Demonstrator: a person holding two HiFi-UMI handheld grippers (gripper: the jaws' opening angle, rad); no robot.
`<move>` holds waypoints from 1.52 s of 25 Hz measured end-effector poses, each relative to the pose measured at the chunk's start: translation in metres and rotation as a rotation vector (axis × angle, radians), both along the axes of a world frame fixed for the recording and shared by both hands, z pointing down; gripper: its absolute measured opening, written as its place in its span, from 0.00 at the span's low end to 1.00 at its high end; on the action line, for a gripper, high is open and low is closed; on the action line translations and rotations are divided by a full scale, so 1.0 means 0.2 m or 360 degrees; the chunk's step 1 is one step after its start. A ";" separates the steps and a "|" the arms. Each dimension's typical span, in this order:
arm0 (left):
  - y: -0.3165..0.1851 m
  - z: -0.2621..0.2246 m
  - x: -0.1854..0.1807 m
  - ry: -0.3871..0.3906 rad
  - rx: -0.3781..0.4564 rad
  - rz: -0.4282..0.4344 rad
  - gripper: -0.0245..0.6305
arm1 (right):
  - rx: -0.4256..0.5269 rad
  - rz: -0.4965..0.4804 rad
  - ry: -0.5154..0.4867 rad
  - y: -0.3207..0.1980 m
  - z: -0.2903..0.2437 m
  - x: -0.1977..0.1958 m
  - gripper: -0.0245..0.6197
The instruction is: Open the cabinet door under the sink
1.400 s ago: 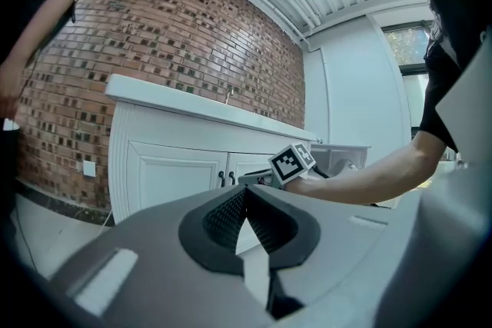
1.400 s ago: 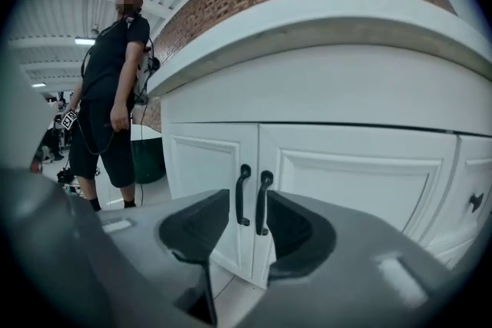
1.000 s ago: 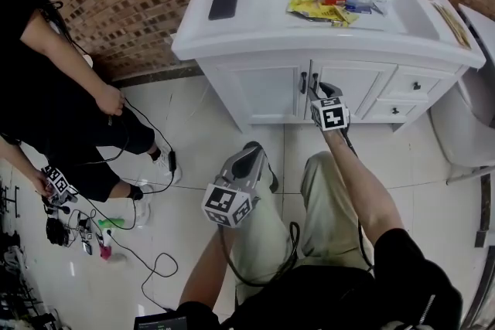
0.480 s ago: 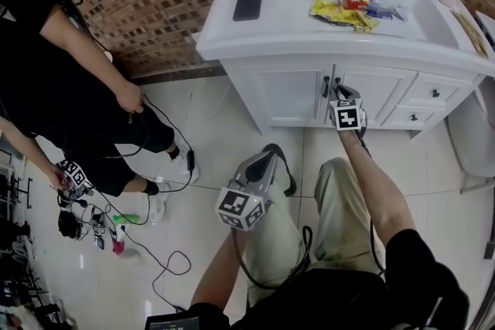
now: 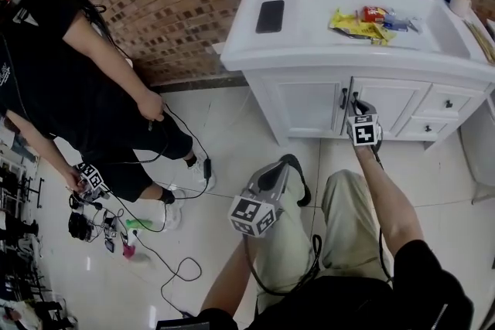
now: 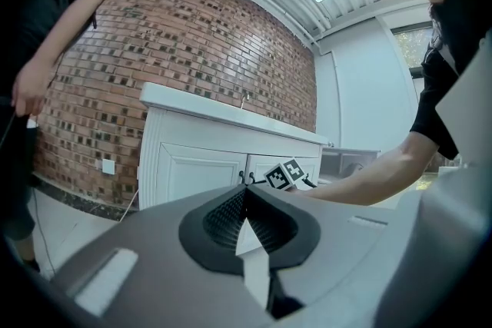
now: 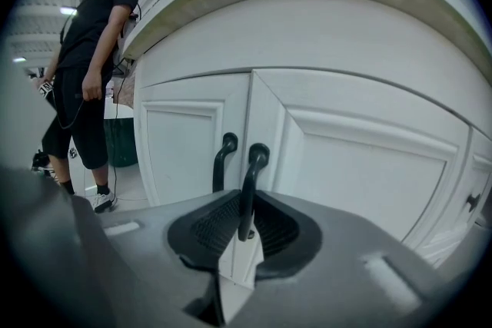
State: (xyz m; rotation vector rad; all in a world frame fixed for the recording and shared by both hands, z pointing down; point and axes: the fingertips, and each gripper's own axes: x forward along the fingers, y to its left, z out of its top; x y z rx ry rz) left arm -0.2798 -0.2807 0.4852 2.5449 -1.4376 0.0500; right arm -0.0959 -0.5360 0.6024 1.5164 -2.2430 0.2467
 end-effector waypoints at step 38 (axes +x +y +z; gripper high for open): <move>-0.16 0.04 0.84 -0.0132 -0.0008 0.0363 0.06 | 0.0017 -0.0323 0.0054 0.66 0.04 0.18 0.10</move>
